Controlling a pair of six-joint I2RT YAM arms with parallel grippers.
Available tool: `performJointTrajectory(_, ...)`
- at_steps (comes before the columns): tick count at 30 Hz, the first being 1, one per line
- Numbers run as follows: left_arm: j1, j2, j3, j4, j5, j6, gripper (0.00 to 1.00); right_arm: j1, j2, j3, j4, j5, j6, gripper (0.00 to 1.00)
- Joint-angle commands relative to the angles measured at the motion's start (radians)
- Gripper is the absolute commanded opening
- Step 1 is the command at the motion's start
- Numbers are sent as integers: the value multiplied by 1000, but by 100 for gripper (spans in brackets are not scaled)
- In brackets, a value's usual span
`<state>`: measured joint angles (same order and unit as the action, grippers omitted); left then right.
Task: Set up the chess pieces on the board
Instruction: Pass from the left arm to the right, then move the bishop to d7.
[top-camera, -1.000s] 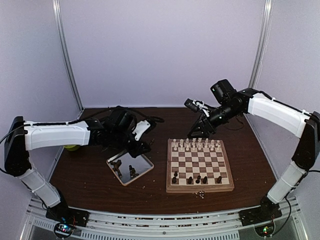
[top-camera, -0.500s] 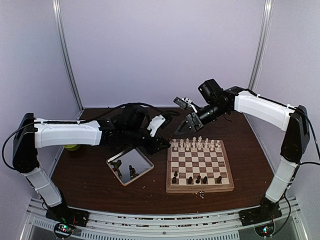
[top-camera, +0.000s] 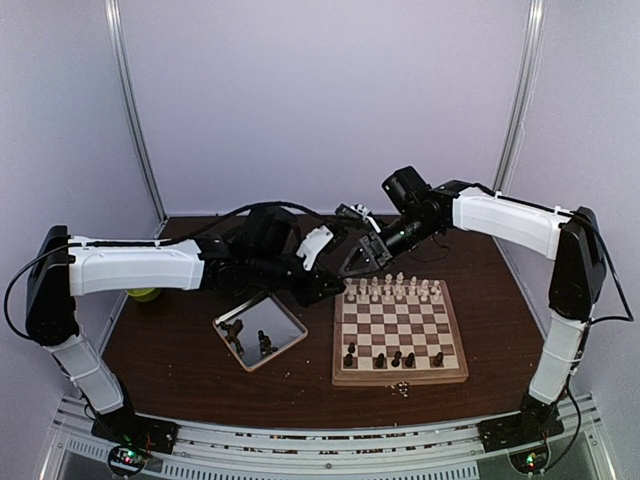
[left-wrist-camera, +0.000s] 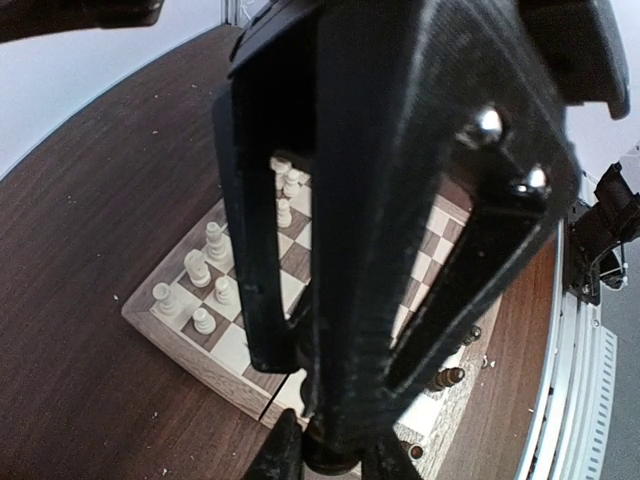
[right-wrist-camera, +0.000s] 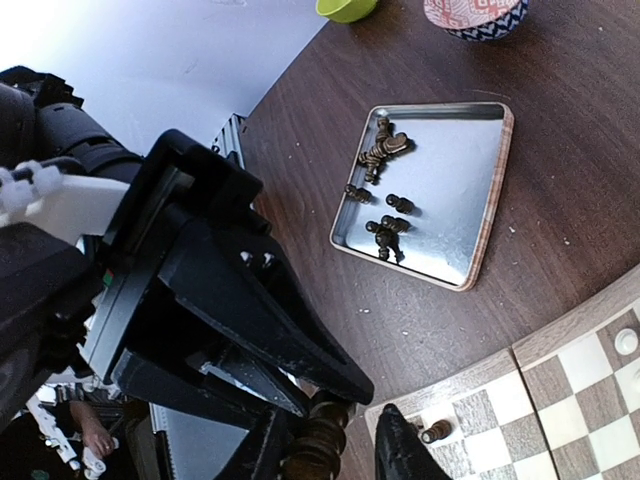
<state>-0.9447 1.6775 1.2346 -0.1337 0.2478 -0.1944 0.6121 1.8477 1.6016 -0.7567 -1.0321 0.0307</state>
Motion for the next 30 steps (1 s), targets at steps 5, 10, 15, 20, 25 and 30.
performJointTrajectory(5, -7, 15, 14, 45, -5, -19, 25, 6, 1, 2, 52, -10, 22, 15)
performJointTrajectory(10, -6, 26, 24, 19, -70, -33, 37, 0, -20, -12, 49, 39, -1, 10)
performJointTrajectory(15, -4, 17, 38, -54, -146, 0, 42, -72, -89, -68, 50, 72, -35, 9)
performJointTrajectory(20, 25, -36, 55, -161, -179, 41, 44, -187, -206, -189, 33, 172, -166, 9)
performJointTrajectory(25, 71, -72, 75, -196, -156, 101, 48, -235, -338, -346, -1, 269, -315, 9)
performJointTrajectory(30, 73, -42, 113, -237, -173, 151, 48, -223, -479, -458, -66, 319, -481, 9)
